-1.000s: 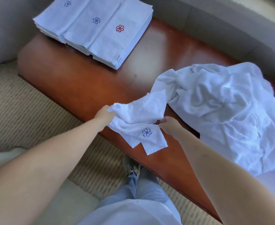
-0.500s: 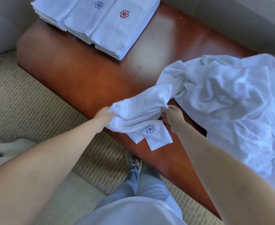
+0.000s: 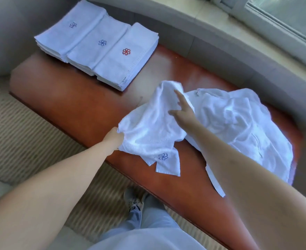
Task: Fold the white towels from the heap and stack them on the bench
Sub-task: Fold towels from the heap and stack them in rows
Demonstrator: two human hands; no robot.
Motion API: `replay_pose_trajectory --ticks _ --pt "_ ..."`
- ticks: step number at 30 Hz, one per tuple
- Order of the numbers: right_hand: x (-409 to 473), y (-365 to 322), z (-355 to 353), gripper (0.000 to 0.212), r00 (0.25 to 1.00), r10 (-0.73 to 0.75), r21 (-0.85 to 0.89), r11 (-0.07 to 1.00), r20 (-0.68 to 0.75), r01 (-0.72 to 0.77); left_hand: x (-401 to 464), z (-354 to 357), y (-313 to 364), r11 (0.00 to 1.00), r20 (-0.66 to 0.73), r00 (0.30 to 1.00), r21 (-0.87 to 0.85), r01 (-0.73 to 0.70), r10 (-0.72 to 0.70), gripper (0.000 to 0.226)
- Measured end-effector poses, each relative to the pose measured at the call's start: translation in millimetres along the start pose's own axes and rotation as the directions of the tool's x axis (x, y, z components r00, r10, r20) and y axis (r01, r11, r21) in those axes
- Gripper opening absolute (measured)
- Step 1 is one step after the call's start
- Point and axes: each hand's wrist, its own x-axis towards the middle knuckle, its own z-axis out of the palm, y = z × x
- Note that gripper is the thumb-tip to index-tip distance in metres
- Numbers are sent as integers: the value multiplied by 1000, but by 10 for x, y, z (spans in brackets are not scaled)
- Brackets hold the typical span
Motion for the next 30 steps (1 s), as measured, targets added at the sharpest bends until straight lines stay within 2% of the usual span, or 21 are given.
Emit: replay_pose_trajectory --ticks 2,4,6,8,10,13,14,16,18,21,24,27,30 --pt "-9 311 151 55 990 141 -57 988 5 -140 27 -18 -153 998 1 998 -7 61 -61 28" --pt "-108 719 246 37 955 285 -168 948 83 -269 70 -11 -276 996 9 996 9 88 -89 29" --pt "-205 1079 278 25 919 363 -294 905 157 -307 130 28 -364 995 1 995 23 101 -101 31" --pt "-218 1292 292 20 911 395 -340 879 122 -335 197 78 -414 993 -12 993 29 117 -117 32" --pt "-141 1379 334 24 914 405 -243 890 34 -386 251 129 -432 990 -20 990 32 138 -138 31" --pt "62 1360 441 21 888 449 55 894 -96 -446 344 190 -464 989 -40 989 18 146 -145 29" --pt "124 1341 474 18 874 472 135 879 -113 -457 373 205 -487 989 -54 988 2 146 -145 28" --pt "210 1321 525 30 861 499 234 852 -93 -469 423 212 -535 990 -95 986 -33 138 -140 25" --pt "222 1286 520 34 864 499 214 853 -65 -476 431 186 -564 992 -157 980 -53 111 -118 20" --pt "192 1128 399 21 875 484 166 865 -29 -473 391 88 -525 994 -231 969 -90 65 -85 22" --pt "190 885 177 20 895 444 180 884 -38 -431 303 -72 -331 981 -222 973 -196 15 -59 27" --pt "167 485 -113 7 915 395 235 900 -85 -367 154 -306 10 939 -234 972 -338 -56 -27 21" --pt "81 18 -479 24 929 348 304 905 -128 -297 -75 -602 414 840 -254 967 -524 -140 3 13"
